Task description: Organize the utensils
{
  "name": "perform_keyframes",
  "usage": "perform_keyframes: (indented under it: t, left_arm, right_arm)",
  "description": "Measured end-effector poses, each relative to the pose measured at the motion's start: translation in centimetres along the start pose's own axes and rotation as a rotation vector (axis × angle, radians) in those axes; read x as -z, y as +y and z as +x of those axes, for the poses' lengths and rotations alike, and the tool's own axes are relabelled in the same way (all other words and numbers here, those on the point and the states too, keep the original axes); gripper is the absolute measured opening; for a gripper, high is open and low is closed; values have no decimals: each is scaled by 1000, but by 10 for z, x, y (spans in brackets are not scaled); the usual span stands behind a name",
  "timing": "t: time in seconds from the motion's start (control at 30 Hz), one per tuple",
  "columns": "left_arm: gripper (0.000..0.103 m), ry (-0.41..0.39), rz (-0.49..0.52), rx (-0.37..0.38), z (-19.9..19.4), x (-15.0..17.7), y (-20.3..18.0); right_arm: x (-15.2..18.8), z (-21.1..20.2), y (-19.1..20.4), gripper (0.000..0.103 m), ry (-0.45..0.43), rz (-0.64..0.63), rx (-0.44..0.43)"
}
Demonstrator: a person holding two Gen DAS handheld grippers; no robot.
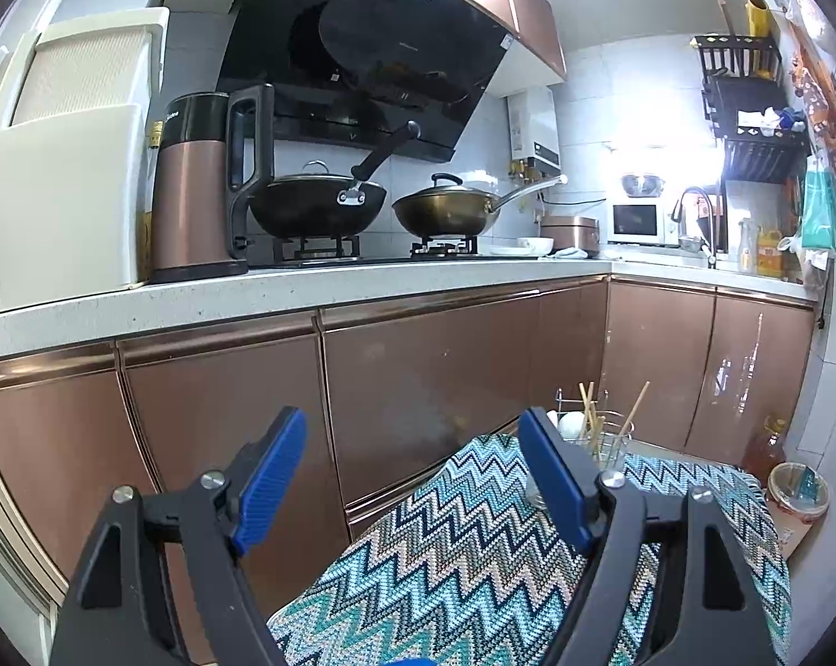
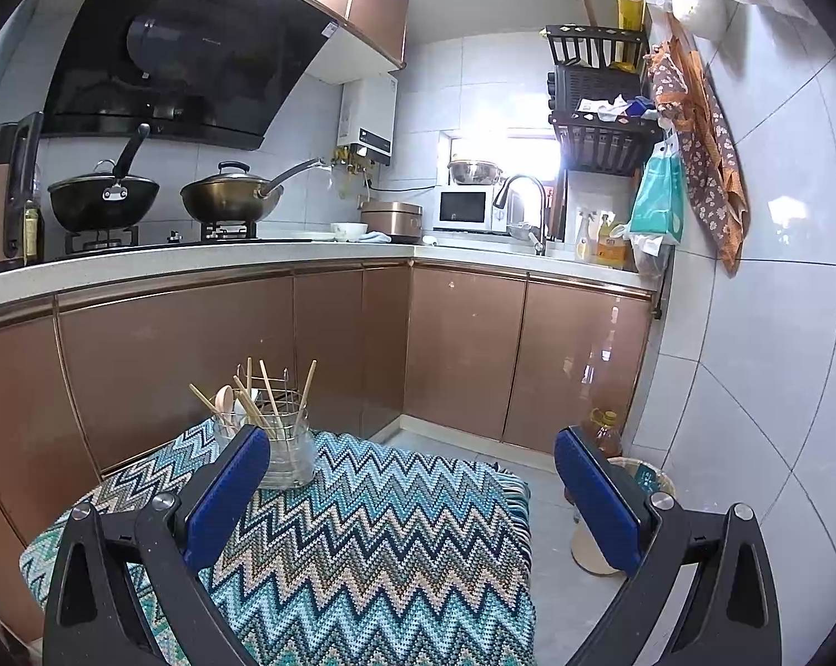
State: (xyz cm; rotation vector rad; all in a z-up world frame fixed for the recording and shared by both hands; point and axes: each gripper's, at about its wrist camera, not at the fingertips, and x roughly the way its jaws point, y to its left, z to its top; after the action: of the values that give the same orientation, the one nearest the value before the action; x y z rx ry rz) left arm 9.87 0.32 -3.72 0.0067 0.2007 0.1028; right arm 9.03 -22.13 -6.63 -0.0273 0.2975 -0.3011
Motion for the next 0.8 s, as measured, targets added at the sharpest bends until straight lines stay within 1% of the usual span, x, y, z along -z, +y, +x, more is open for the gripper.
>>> perform_keyframes:
  t: [0.33, 0.57, 0.8]
  left_arm:
    - [78, -12, 2, -11, 6, 0, -5]
    - [78, -5, 12, 0, 11, 1, -10]
    - [78, 2, 14, -2, 15, 2, -13]
  right_arm:
    - [-4, 6, 1, 103, -25, 1, -16]
    - [-3, 14, 0, 103, -14, 5, -34]
    - [0, 23, 2, 103, 6, 7, -78]
